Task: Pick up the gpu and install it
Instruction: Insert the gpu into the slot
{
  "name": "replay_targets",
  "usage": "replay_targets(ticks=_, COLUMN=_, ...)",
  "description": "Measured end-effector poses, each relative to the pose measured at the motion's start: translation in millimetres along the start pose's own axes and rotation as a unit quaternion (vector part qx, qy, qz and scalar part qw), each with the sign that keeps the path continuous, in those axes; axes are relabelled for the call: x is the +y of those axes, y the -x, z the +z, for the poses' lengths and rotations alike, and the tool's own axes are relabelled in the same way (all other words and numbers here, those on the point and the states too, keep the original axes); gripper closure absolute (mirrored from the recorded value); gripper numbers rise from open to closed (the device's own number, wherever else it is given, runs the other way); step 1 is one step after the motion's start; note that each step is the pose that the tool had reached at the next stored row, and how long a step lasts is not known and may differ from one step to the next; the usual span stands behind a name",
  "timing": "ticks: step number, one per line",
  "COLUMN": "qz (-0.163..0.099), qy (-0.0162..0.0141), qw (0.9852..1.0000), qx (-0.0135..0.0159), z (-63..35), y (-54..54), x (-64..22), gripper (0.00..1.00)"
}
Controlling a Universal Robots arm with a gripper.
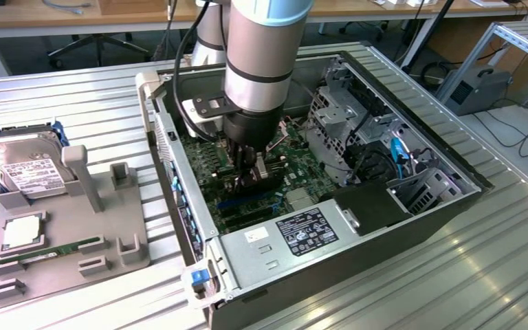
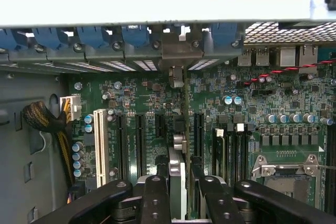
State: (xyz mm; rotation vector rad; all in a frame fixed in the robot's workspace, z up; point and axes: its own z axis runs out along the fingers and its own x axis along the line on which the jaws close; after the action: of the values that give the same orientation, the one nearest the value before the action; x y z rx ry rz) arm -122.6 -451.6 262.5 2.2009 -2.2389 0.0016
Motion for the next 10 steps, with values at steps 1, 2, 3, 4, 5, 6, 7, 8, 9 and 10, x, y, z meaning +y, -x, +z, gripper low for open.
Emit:
replay_targets(ticks=1, qz=0.000, qy=0.0000, qw=1.0000, qx=0.0000, z=0.0, y=0.0, x=0.0, gripper=0.73)
replay_targets(ticks=2, qz=0.000, qy=0.0000, qw=1.0000, qx=0.0000, z=0.0, y=0.0, x=0.0, gripper=0.73)
replay_targets(ticks=3, qz=0.000, qy=0.0000, qw=1.0000, qx=0.0000, z=0.0, y=0.0, x=0.0, gripper=0.73)
replay_targets(ticks=4, qz=0.000, qy=0.0000, qw=1.0000, qx=0.0000, z=0.0, y=0.1, x=0.0, gripper=0.73)
replay_targets(ticks=5, qz=-0.001, qy=0.0000, qw=1.0000, qx=0.0001, z=-0.1, y=0.2, x=0.0, gripper=0.73)
replay_targets(ticks=6, qz=-0.001, qy=0.0000, qw=1.0000, qx=0.0000, z=0.0, y=0.4, x=0.0, gripper=0.73)
replay_targets(ticks=7, qz=-0.001, qy=0.0000, qw=1.0000, qx=0.0000, z=0.0, y=0.4, x=0.0, gripper=0.73)
replay_targets(ticks=8, qz=-0.001, qy=0.0000, qw=1.0000, qx=0.0001, z=0.1, y=0.4, x=0.0, gripper=0.73)
replay_targets(ticks=9, qz=-0.001, qy=0.0000, qw=1.0000, qx=0.0000, z=0.6, y=0.5, x=0.0, gripper=0.73)
replay_targets(ticks=10, qz=-0.001, qy=0.0000, qw=1.0000, qx=0.0000, z=1.1, y=0.5, x=0.0, gripper=0.73)
